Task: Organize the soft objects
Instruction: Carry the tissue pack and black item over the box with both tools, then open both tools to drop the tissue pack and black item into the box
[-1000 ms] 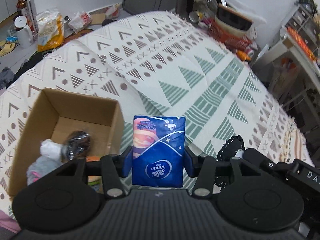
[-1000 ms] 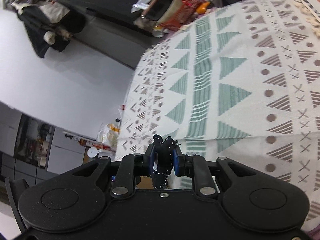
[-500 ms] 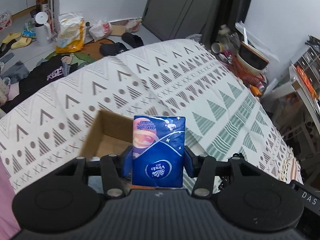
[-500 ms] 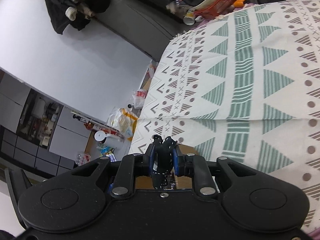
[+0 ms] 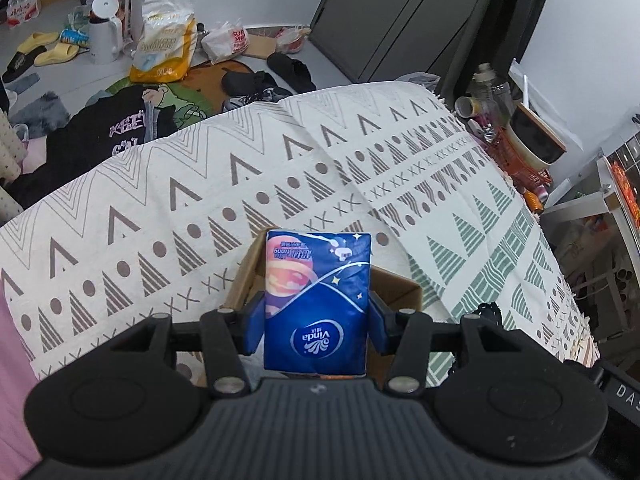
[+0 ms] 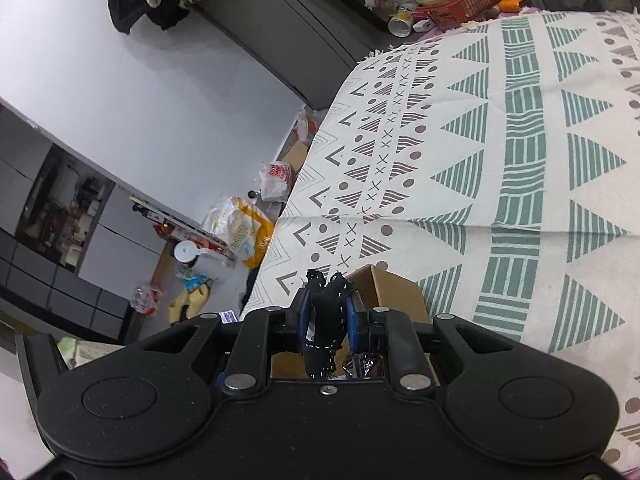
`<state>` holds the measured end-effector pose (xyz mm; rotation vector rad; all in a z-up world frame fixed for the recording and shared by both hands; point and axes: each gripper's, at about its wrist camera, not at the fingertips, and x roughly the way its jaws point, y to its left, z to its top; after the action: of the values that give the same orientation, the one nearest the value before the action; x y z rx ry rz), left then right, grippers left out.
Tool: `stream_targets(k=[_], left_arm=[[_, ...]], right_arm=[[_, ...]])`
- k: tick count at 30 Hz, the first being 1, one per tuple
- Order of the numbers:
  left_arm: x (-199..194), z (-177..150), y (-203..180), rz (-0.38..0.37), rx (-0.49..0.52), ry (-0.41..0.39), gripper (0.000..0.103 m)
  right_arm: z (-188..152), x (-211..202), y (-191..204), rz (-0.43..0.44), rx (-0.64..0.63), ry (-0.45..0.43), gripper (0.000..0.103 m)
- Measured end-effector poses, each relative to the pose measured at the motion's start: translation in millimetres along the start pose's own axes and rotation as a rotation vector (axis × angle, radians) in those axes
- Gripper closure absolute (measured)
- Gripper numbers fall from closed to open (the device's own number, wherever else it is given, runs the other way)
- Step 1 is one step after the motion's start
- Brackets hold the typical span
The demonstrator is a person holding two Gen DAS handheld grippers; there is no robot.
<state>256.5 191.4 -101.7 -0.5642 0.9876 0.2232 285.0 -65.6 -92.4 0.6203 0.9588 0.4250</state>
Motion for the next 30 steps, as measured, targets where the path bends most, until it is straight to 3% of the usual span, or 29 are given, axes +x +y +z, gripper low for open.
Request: stream_targets(k=[8, 14, 17, 19, 22, 27, 30], left_arm=[[23.2, 4.7, 9.2, -0.016, -0.014, 0.045, 0.053], [36.9, 4.6, 15.2, -0.020, -0.034, 0.086, 0.047], [37.9, 2.9, 17.7, -0.004, -0.042, 0.086, 0.047], [37.1, 2.3, 17.8, -0.008, -0.037, 0.088, 0.046], [35.1, 1.9, 15.8, 0.005, -0.022, 0.084, 0.045], [26.1, -1.6, 10.5, 0.046, 0.001, 0.065, 0.027], [20.8, -4.1, 7.0, 0.068, 0.018, 0.057, 0.021]], right_arm=[[0.5, 17.2, 10.9, -0.065, -0.059, 0.003, 0.084], [0.5, 26.4, 10.2, -0.106, -0.074, 0.004, 0.083], [0.0, 30.3, 12.3, -0.112, -0.086, 0.010, 0.079], [-0.5, 30.6, 12.0, -0.108, -0.078, 0.011, 0.070], [-1.3, 28.1, 11.2, -0.103, -0.076, 0.015, 0.067], [-2.4, 16.4, 5.6, -0.099, -0.071, 0.012, 0.061], [-3.8, 7.8, 0.8, -0.098, -0.075, 0.024, 0.057]])
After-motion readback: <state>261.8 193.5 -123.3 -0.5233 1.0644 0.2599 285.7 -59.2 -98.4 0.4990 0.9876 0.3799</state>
